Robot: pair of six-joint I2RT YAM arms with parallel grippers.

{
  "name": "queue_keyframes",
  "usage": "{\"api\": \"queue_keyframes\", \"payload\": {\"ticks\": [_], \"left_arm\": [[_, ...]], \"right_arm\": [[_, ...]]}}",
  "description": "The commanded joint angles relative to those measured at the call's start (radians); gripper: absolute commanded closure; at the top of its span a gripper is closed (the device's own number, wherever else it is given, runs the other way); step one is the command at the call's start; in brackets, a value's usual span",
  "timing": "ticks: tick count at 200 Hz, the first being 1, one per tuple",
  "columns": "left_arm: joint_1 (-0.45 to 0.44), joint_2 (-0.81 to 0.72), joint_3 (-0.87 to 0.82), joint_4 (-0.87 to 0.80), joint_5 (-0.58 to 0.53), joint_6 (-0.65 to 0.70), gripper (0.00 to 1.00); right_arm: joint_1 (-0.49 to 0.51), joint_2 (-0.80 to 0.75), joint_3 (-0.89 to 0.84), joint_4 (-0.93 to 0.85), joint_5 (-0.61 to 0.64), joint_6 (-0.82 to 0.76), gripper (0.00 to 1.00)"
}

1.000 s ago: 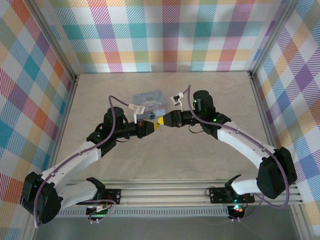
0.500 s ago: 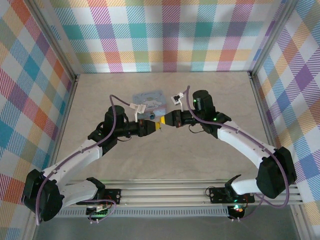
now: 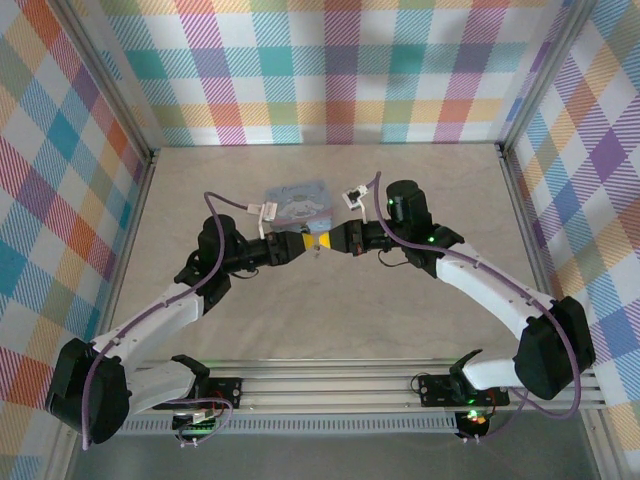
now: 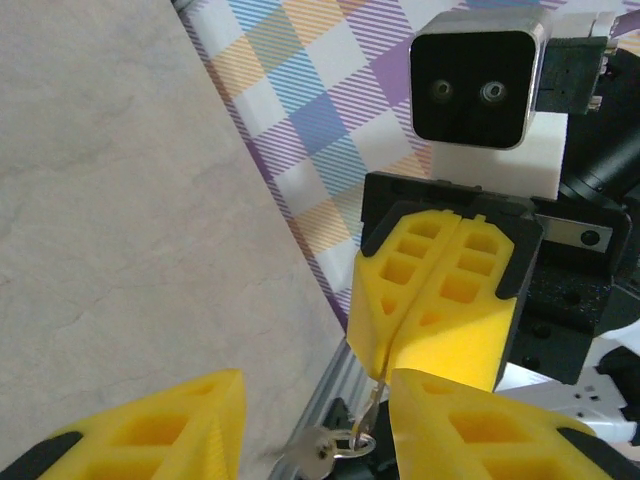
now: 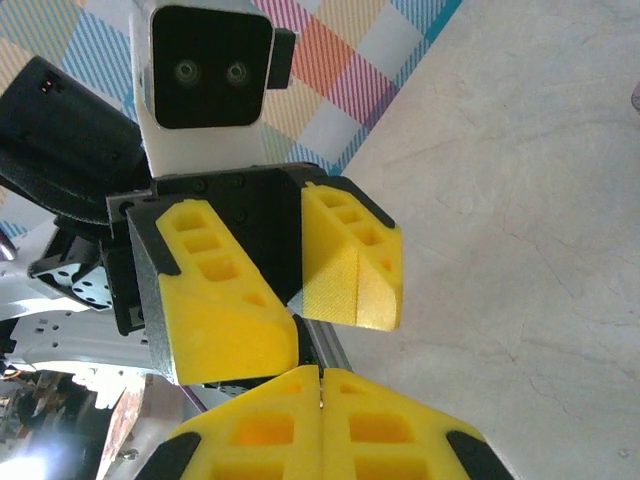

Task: Unlock a padlock with a key

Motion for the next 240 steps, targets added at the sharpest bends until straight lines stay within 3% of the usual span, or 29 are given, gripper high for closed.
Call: {"api": "queue_keyframes", "payload": {"ticks": [1, 139, 177, 214, 240], "left_arm": [[0.009, -0.017, -0.015, 0.107, 0.039, -0.032, 0.58], [-0.001, 0.047, -0.046, 0.201, 0.112, -0.065, 0.69], [-0.001, 0.046, -0.043, 0.212, 0.117, -0.063, 0.82], [-0.002, 0.041, -0.046, 0.215, 0.118, -0.054, 1.00], [-0.003, 0.029, -0.046, 0.199, 0.108, -0.044, 1.00]], "right_arm": [[-0.009, -0.031, 0.005, 0.054, -0.026, 0.028, 1.00], [-0.012, -0.020, -0.007, 0.109, -0.037, 0.075, 1.00], [-0.012, -0.012, -0.007, 0.122, -0.047, 0.084, 1.00], [-0.012, -0.005, -0.017, 0.143, -0.052, 0.101, 1.00], [-0.012, -0.003, -0.017, 0.146, -0.054, 0.100, 1.00]]}}
